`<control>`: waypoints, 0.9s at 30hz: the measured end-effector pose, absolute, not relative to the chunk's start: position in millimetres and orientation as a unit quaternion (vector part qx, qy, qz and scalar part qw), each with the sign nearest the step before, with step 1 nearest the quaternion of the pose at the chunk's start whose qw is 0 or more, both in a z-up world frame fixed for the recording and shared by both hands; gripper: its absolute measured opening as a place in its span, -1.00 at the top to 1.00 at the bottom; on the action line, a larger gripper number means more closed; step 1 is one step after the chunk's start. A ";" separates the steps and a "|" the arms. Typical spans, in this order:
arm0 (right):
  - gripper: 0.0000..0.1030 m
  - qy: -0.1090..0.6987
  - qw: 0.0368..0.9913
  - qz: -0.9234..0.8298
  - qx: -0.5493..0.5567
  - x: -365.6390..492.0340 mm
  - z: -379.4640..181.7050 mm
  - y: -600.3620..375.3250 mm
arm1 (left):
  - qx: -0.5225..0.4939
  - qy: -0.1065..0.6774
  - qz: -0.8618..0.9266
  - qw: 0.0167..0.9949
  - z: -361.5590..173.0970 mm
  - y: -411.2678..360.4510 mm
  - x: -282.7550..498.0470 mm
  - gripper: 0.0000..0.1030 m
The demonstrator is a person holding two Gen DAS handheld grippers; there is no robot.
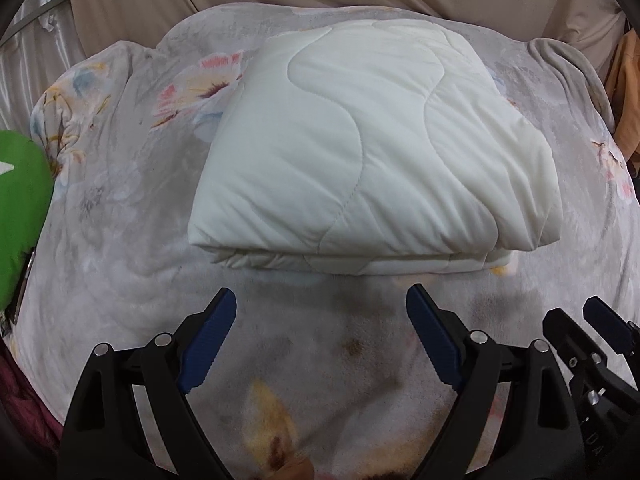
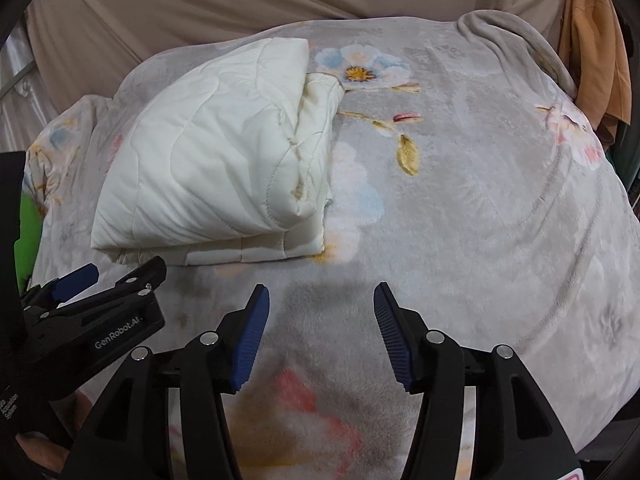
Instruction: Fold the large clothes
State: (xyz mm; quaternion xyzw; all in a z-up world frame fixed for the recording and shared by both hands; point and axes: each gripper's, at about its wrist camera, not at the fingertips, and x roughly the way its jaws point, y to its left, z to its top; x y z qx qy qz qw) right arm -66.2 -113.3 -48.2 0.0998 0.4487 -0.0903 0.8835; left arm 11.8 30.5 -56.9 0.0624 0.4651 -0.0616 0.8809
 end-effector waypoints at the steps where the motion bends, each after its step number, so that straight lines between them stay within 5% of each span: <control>1: -0.07 0.451 0.883 -0.088 0.097 -66.0 -49.5 -111.6 | 0.061 0.467 -0.060 0.880 -58.3 30.5 10.9 -0.65; 27: -0.16 0.462 0.880 -0.091 0.065 -61.9 -59.7 -86.2 | 0.057 0.479 -0.039 0.875 -71.4 35.6 9.2 -0.65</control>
